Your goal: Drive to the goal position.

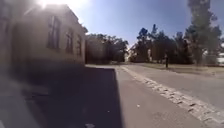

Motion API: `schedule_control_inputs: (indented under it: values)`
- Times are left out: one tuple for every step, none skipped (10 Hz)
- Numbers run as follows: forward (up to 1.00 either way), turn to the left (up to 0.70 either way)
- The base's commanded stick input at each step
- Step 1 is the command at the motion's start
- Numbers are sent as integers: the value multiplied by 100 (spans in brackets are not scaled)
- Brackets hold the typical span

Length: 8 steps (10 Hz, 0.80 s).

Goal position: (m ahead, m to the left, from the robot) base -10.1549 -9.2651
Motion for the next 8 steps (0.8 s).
schedule_control_inputs:
  values:
    - [0,-70]
    - [0,-70]
    - [0,-70]
    - [0,-70]
    - [0,-70]
    - [0,-70]
    - [0,-70]
    - [0,-70]
